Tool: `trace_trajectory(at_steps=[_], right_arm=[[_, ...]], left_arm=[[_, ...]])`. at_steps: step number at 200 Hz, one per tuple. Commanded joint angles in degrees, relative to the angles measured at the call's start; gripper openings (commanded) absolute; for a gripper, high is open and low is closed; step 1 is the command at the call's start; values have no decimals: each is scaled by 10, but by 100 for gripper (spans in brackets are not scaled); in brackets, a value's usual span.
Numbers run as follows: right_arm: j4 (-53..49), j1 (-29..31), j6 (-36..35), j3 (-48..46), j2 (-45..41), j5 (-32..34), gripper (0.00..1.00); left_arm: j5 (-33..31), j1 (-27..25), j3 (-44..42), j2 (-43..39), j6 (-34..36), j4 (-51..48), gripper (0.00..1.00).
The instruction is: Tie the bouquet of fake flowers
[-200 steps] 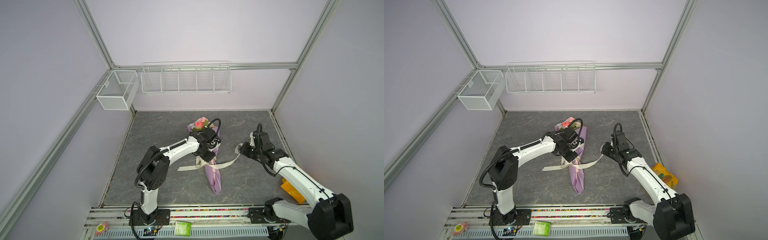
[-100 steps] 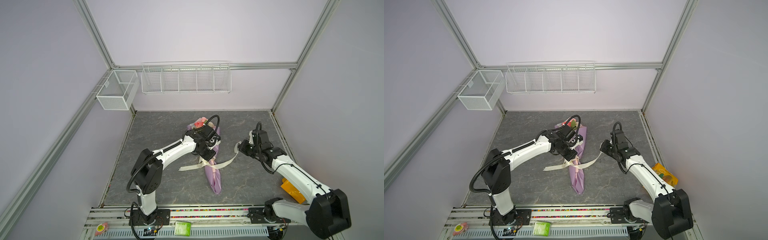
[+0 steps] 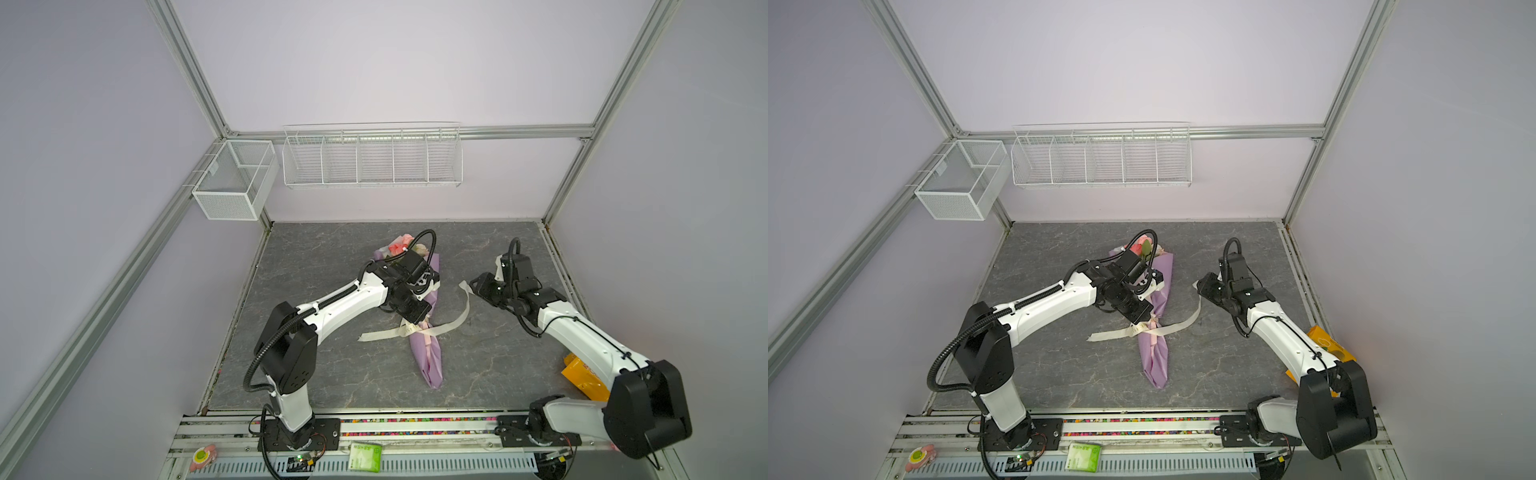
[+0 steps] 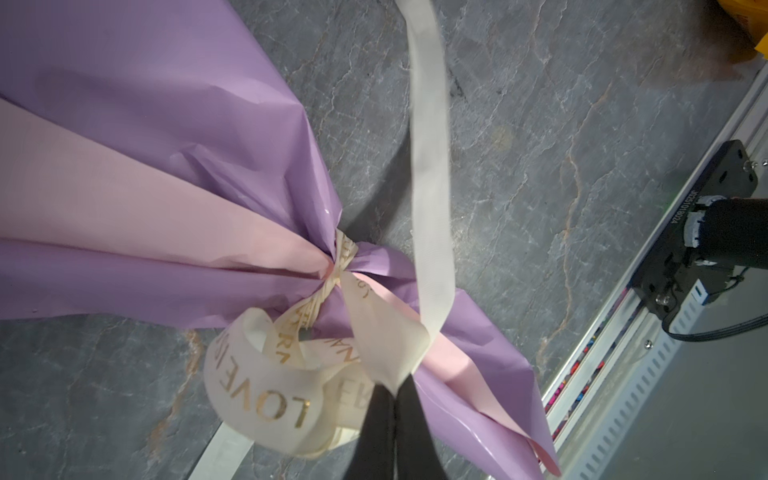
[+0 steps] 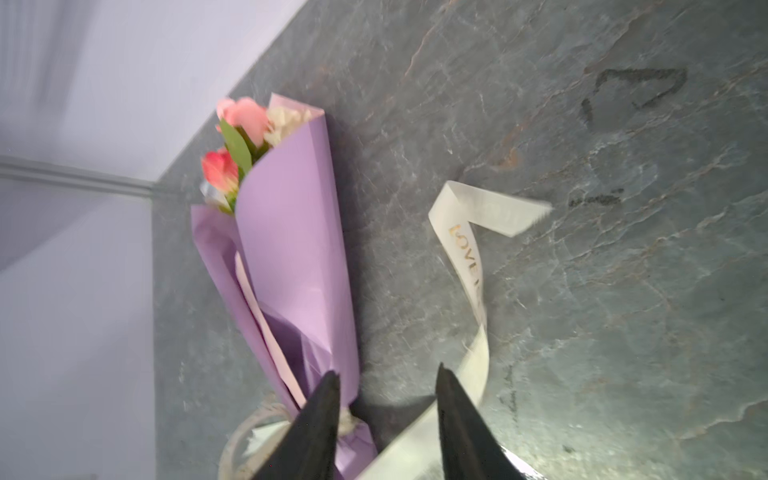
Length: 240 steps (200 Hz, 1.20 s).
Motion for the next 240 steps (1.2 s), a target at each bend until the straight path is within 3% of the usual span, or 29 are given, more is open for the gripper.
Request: trace_trajectory(at_steps=[1, 24, 53, 90, 123, 162, 240], right_arm=[[-54, -2, -9, -28, -43, -32, 54], [-54, 6, 11, -75, -95, -69, 55], [-8, 43, 92, -146, -128, -124, 49], [61, 139, 173, -170, -117, -101, 42], [114, 181, 197, -147, -82, -102, 41], [126, 192, 224, -135, -62, -71, 40], [154, 199, 250, -132, -58, -79, 39]], left_arm=[[17, -2, -15, -14, -17, -15, 0], [20, -2, -25, -20, -23, -10, 0], [25, -2, -30, -16, -28, -9, 0], [46, -2, -36, -15, -33, -6, 0], [50, -2, -42, -24, -32, -7, 0], [41, -2, -62, -41, -43, 18, 0], [41, -2, -85, -57, -45, 42, 0]])
